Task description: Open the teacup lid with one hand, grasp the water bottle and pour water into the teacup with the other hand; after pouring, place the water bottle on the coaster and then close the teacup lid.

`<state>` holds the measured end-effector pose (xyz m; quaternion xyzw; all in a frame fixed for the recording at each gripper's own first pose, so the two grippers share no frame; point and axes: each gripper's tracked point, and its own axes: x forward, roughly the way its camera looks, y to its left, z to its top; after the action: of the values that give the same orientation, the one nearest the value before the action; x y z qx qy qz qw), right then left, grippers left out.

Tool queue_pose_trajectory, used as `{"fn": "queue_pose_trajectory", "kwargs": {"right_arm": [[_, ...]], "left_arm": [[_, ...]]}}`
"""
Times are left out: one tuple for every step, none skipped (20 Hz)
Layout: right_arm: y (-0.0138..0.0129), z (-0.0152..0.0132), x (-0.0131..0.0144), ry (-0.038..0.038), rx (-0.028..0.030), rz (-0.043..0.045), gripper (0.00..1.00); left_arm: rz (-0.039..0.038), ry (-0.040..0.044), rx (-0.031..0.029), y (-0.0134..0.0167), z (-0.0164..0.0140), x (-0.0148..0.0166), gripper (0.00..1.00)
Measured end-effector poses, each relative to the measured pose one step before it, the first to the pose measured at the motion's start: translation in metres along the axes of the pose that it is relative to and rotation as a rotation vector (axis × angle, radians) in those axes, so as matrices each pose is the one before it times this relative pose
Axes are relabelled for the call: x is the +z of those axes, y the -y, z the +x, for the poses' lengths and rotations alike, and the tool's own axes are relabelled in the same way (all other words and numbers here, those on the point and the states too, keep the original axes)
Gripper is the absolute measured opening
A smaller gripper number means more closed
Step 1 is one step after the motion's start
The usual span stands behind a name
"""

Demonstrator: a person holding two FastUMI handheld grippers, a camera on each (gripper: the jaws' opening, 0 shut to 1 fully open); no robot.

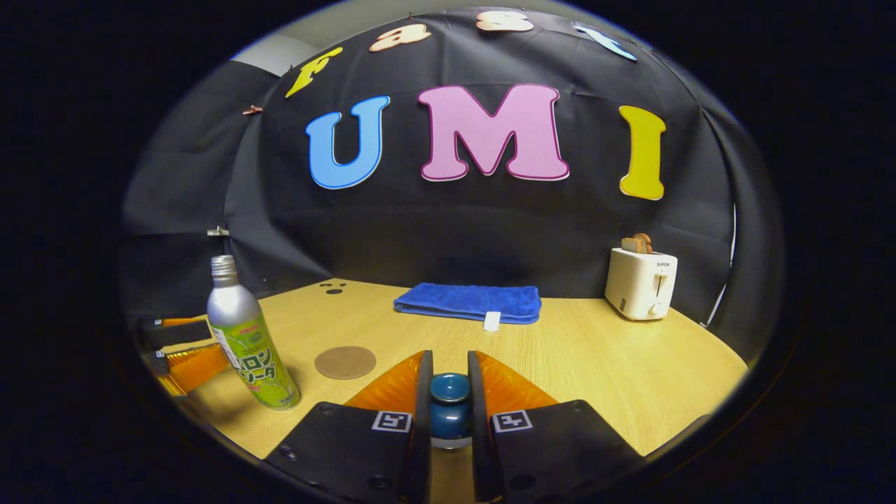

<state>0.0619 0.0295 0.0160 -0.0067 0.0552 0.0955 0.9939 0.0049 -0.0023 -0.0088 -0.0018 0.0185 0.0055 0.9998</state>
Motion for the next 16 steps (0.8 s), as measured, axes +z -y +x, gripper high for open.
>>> {"fn": "queue_pose_trajectory", "kwargs": {"right_arm": [[0.00497, -0.00473, 0.00169, 0.00501, -0.00392, 0.00338, 0.27], [0.00679, -0.00530, 0.00151, 0.00476, -0.00823, -0.00057, 0.27], [0.00754, -0.00460, -0.00058, 0.00295, -0.01108, -0.00222, 0.27], [0.00829, -0.00373, -0.00102, 0.00207, -0.01295, -0.00126, 0.27], [0.00814, -0.00355, -0.00200, -0.00161, -0.01361, -0.00139, 0.27], [0.00783, -0.00324, -0.00302, -0.00336, -0.01098, -0.00107, 0.27], [0.00742, -0.00246, -0.00412, -0.00607, -0.01168, -0.00032, 0.27], [0.00788, -0.00266, -0.00450, -0.00721, -0.00986, 0.00269, 0.27], [0.00667, -0.00213, -0.00393, -0.00782, -0.00747, 0.00657, 0.27], [0.00637, -0.00164, -0.00338, -0.00643, -0.00592, 0.00926, 0.27], [0.00591, -0.00209, -0.00269, -0.00369, -0.00740, 0.01089, 0.27], [0.00513, -0.00142, -0.00175, -0.00251, -0.00501, 0.01002, 0.27], [0.00434, -0.00091, -0.00177, -0.00122, -0.00427, 0.00749, 0.27], [0.00372, -0.00102, -0.00172, 0.00080, -0.00398, 0.00319, 0.27], [0.00369, -0.00026, -0.00185, 0.00058, -0.00507, 0.00071, 0.27], [0.00321, -0.00061, -0.00106, 0.00249, -0.00195, 0.00016, 0.27]], "left_arm": [[0.00004, -0.00247, -0.00742, 0.00279, 0.00157, -0.00097, 0.95], [0.00087, 0.00170, -0.01106, 0.00476, 0.00165, 0.00065, 0.95], [0.00037, -0.00023, -0.01281, 0.00565, 0.00302, -0.00039, 0.95], [0.00206, -0.00136, -0.01120, 0.00402, 0.00120, 0.00109, 0.95], [-0.00295, 0.00304, 0.00009, 0.00144, 0.00179, 0.00056, 0.95], [0.00028, -0.00134, 0.00673, 0.00097, 0.00404, -0.00115, 0.95], [0.00068, 0.00012, 0.00319, 0.00141, 0.00399, -0.00009, 0.95], [-0.00096, 0.00030, -0.00295, 0.00262, 0.00494, 0.00042, 0.96], [0.00046, 0.00002, -0.00328, 0.00284, 0.00419, -0.00023, 0.96], [-0.00007, 0.00051, 0.00027, 0.00075, 0.00524, 0.00084, 0.96], [0.00032, -0.00114, 0.00327, 0.00081, 0.00492, -0.00100, 0.96], [-0.00067, 0.00098, 0.00314, -0.00012, 0.00543, 0.00038, 0.96], [-0.00048, -0.00205, 0.00857, -0.00144, 0.00472, -0.00015, 0.96], [-0.00014, 0.00037, 0.01071, -0.00156, 0.00484, 0.00067, 0.96], [-0.00028, -0.00027, 0.00768, -0.00103, 0.00399, -0.00083, 0.96], [0.00029, 0.00057, 0.00509, -0.00119, 0.00382, 0.00129, 0.96]]}}
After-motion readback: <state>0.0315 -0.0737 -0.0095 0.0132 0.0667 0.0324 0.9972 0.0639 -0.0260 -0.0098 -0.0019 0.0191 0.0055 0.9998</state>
